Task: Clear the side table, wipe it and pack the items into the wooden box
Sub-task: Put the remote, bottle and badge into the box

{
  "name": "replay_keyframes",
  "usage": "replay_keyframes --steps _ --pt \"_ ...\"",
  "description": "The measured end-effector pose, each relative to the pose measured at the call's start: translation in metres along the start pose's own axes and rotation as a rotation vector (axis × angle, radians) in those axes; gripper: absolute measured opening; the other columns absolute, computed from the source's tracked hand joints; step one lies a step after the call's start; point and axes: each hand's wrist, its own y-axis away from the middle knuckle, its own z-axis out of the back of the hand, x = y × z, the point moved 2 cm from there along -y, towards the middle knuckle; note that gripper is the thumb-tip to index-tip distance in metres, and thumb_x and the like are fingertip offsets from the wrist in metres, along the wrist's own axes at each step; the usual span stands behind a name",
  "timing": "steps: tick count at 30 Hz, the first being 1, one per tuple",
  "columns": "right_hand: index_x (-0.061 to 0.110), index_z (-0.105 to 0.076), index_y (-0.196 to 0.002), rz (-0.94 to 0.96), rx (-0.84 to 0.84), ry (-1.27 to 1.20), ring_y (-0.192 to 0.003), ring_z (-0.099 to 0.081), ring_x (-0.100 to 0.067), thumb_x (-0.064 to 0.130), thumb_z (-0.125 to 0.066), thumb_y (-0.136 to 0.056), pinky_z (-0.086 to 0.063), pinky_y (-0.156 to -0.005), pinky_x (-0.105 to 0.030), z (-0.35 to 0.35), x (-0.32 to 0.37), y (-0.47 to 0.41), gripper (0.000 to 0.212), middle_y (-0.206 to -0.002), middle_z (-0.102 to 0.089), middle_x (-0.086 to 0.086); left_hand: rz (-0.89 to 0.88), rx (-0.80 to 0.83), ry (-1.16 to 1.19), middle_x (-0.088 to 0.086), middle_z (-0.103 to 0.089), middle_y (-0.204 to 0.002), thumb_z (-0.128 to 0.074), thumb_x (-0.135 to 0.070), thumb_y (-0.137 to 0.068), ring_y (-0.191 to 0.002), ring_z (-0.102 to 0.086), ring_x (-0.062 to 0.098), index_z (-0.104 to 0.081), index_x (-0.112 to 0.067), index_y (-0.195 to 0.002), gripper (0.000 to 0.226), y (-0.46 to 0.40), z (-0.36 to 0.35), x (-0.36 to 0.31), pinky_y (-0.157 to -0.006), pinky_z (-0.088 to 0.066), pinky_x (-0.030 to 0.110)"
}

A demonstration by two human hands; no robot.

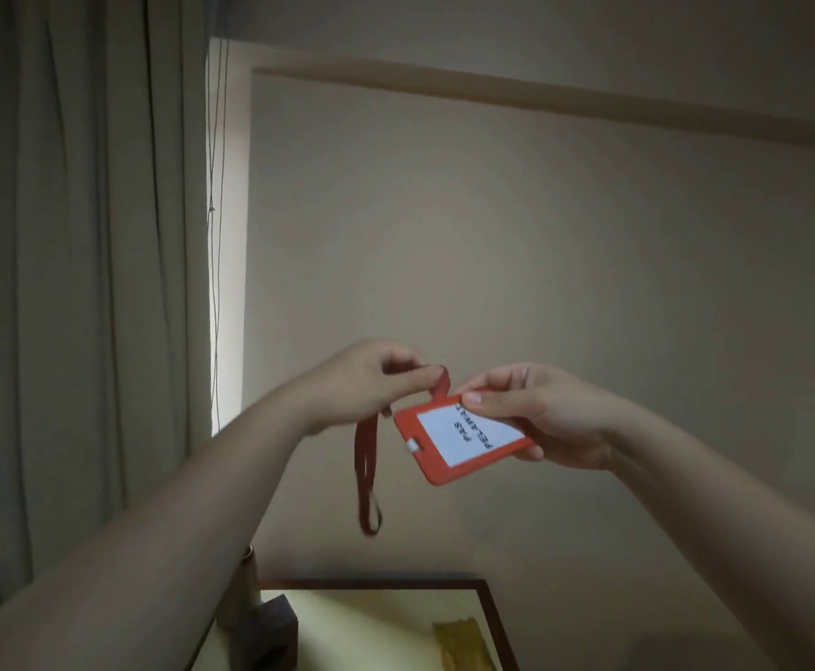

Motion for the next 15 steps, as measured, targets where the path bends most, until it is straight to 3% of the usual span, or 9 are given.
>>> replay_keyframes --steps 3,6,8,10,13,15 --pt "0.003 -0.073 -0.113 -0.114 -0.029 0.255 -0.057 -0.055 -0.013 0.020 -0.065 -0.101 -0.041 -0.043 -0.021 0.008 -0.012 -0.002 0.022 -0.085 -0.073 -0.013 -0.039 0.014 -0.394 -0.012 -0.066 -0.069 -0.073 -0.047 -0.095 -0.064 -0.054 0.002 -0.077 -0.028 -0.081 0.024 -0.006 0.017 -0.037 -0.062 -0.042 0.023" --pt "0.002 -0.073 -0.103 -0.047 -0.374 0.255 -0.054 -0.054 -0.015 0.017 -0.067 -0.101 -0.046 -0.043 -0.025 0.023 -0.021 -0.018 0.016 -0.084 -0.066 -0.016 -0.019 -0.066 -0.653 -0.006 -0.057 -0.066 -0.063 -0.047 -0.101 -0.059 -0.049 0.011 -0.075 -0.021 -0.083 0.033 -0.003 0.011 -0.052 -0.054 -0.035 0.030" --pt "0.005 -0.074 -0.096 0.051 -0.634 0.152 -0.052 -0.057 -0.016 0.015 -0.068 -0.099 -0.051 -0.046 -0.026 0.033 -0.021 -0.026 0.013 -0.084 -0.067 -0.016 -0.017 -0.118 -0.550 -0.005 -0.053 -0.065 -0.052 -0.043 -0.106 -0.055 -0.045 0.009 -0.073 -0.018 -0.086 0.038 0.005 -0.005 -0.047 -0.052 -0.032 0.028" --pt "0.008 -0.075 -0.096 0.155 -0.768 0.028 -0.056 -0.062 -0.017 0.017 -0.069 -0.099 -0.054 -0.048 -0.028 0.039 -0.015 -0.029 0.011 -0.090 -0.072 -0.016 0.017 -0.119 -0.355 -0.009 -0.054 -0.070 -0.046 -0.041 -0.109 -0.060 -0.048 0.005 -0.071 -0.022 -0.090 0.037 0.016 -0.031 -0.031 -0.058 -0.036 0.026" --pt "0.008 -0.074 -0.111 0.253 -0.722 -0.125 -0.066 -0.066 -0.017 0.021 -0.071 -0.099 -0.053 -0.051 -0.027 0.038 -0.002 -0.025 0.017 -0.098 -0.074 -0.016 0.103 -0.047 -0.111 -0.014 -0.053 -0.075 -0.043 -0.041 -0.110 -0.066 -0.049 0.004 -0.068 -0.026 -0.099 0.032 0.032 -0.070 0.013 -0.065 -0.040 0.027" --pt "0.006 -0.073 -0.114 0.272 -0.539 -0.183 -0.065 -0.063 -0.017 0.020 -0.070 -0.098 -0.050 -0.047 -0.026 0.032 0.002 -0.020 0.022 -0.095 -0.073 -0.016 0.168 -0.002 0.054 -0.009 -0.048 -0.068 -0.044 -0.041 -0.110 -0.058 -0.043 0.009 -0.068 -0.026 -0.099 0.031 0.037 -0.084 0.043 -0.058 -0.037 0.027"
